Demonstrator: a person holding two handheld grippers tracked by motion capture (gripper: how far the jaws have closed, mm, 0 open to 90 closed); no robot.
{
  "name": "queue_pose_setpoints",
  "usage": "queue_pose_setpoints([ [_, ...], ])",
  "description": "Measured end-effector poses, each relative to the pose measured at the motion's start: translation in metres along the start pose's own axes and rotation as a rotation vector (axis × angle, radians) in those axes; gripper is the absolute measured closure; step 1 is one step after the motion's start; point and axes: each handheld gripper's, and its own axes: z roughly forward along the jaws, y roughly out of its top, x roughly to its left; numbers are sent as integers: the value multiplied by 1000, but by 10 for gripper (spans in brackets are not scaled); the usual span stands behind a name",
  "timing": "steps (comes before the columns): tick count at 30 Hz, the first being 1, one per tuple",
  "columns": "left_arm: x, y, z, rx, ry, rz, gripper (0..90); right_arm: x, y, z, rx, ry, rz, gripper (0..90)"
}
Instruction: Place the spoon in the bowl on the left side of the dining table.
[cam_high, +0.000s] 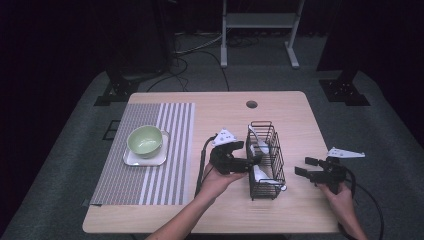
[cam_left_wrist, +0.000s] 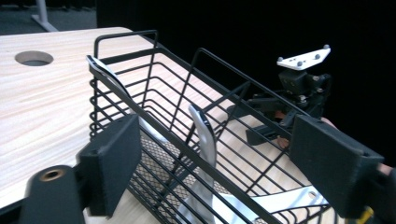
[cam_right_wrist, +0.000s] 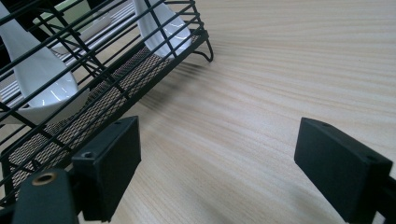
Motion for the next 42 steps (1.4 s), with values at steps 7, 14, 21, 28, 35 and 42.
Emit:
queue_pose_setpoints([
  [7, 4, -1, 3, 0, 26, 0, 349, 0, 0, 0, 0, 1, 0, 135],
  [14, 4, -2, 4, -11, 31, 23, 528, 0, 0, 0, -2, 2, 1, 135],
  [21, 3, -3, 4, -15, 5, 49, 702, 0, 0, 0, -2, 3, 1, 135],
  [28, 0, -4, 2, -33, -31, 32, 802, 0, 0, 0, -1, 3, 1, 135],
  [35, -4, -6, 4, -39, -78, -12, 849, 0, 0, 0, -1, 2, 0, 135],
  [42, 0, -3, 1, -74, -109, -90, 851, -1, 0, 0, 0, 1, 6, 135],
])
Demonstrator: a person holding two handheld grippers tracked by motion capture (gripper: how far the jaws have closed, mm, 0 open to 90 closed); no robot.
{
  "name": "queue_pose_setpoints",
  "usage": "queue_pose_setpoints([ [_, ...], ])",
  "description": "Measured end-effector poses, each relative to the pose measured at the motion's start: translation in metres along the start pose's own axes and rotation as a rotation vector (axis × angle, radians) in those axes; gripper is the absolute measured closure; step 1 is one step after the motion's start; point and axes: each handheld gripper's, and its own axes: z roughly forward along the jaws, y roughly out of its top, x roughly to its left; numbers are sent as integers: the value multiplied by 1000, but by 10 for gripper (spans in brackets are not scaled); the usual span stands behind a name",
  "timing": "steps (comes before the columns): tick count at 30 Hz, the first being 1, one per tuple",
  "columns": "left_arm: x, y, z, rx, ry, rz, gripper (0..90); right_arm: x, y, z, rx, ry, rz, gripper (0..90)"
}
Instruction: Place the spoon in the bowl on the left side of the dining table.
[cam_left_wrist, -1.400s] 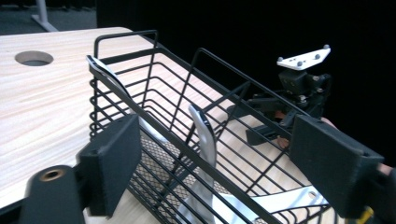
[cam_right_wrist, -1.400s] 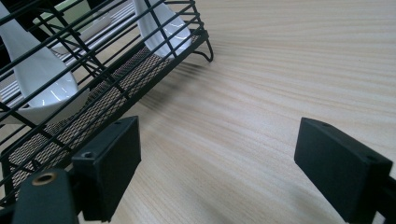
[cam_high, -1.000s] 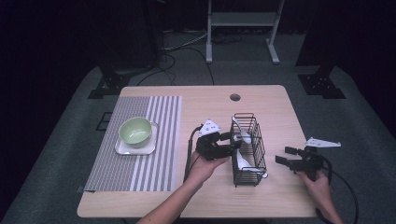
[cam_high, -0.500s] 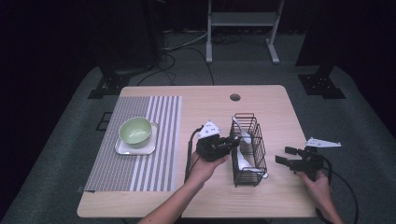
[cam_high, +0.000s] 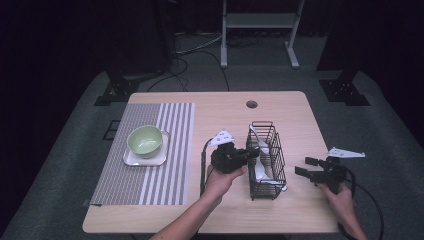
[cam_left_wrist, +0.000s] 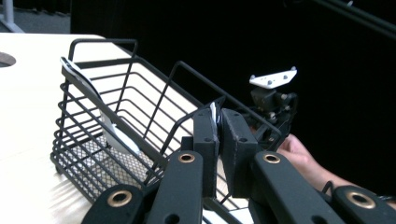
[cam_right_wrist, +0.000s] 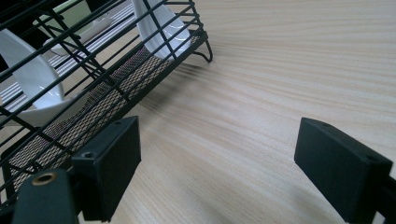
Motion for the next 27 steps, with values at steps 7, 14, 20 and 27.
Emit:
queue_pose_setpoints([
  [7, -3, 4, -3, -24, -24, -33, 851, 0, 0, 0, 3, -5, 3, 135],
  [14, -5, 10, -6, -42, -45, -60, 850, 0, 0, 1, 7, -10, 4, 135],
  [20, -5, 16, -11, -64, -63, -88, 850, 0, 0, 1, 9, -15, 6, 135],
  [27, -5, 22, -15, -93, -79, -127, 850, 0, 0, 2, 12, -19, 4, 135],
])
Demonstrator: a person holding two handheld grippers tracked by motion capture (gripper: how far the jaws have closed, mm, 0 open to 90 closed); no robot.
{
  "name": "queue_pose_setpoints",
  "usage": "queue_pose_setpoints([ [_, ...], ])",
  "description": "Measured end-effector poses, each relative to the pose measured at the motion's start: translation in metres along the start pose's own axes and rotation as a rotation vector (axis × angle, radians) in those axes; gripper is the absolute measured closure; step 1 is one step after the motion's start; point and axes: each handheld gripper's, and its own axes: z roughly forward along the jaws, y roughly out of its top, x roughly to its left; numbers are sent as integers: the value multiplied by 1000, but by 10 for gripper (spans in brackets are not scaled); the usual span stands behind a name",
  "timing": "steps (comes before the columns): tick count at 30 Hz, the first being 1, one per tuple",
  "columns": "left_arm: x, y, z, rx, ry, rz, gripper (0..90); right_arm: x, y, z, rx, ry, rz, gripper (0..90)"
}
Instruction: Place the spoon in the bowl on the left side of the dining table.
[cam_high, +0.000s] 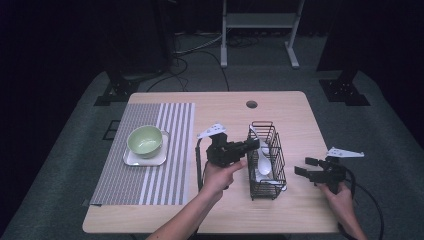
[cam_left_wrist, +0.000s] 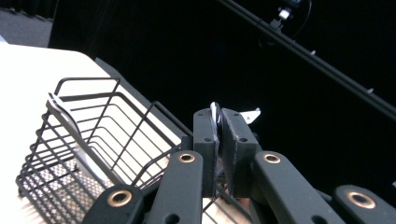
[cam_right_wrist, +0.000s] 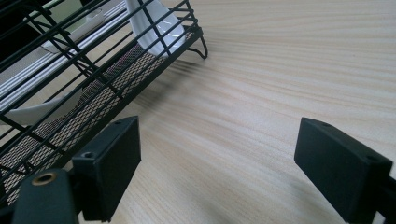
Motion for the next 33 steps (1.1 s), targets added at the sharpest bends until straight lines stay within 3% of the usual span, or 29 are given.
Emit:
queue_pose_setpoints([
  [19, -6, 23, -13, -60, -38, -46, 850, 0, 0, 1, 7, -10, 3, 135],
  [33, -8, 40, -33, -113, -39, -45, 850, 0, 0, 2, 11, -20, -1, 135],
])
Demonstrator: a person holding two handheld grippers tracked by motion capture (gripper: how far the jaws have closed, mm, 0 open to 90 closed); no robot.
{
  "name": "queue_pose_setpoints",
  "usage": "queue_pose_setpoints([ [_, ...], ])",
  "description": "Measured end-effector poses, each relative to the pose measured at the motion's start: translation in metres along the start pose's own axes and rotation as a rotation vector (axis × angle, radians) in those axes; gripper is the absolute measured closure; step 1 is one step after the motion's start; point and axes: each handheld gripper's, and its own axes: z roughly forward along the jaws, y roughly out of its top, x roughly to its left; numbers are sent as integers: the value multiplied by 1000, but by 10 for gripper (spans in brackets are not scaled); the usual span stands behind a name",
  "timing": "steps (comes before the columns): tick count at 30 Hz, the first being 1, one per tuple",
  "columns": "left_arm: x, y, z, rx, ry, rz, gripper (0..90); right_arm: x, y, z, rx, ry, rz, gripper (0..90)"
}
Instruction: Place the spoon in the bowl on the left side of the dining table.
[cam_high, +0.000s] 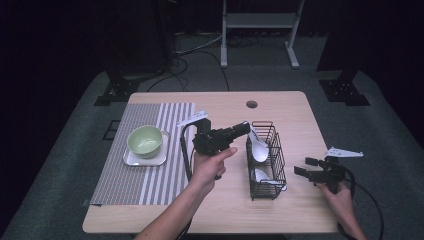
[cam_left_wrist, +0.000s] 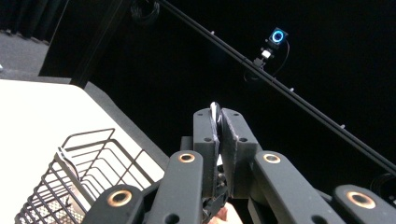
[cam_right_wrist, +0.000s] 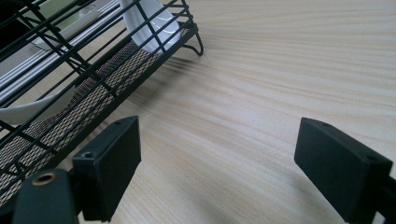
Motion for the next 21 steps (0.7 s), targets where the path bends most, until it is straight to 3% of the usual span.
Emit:
queue_pose_setpoints([
  [21, 6, 11, -25, -40, 38, -6, 850, 0, 0, 0, 8, -5, 6, 135],
])
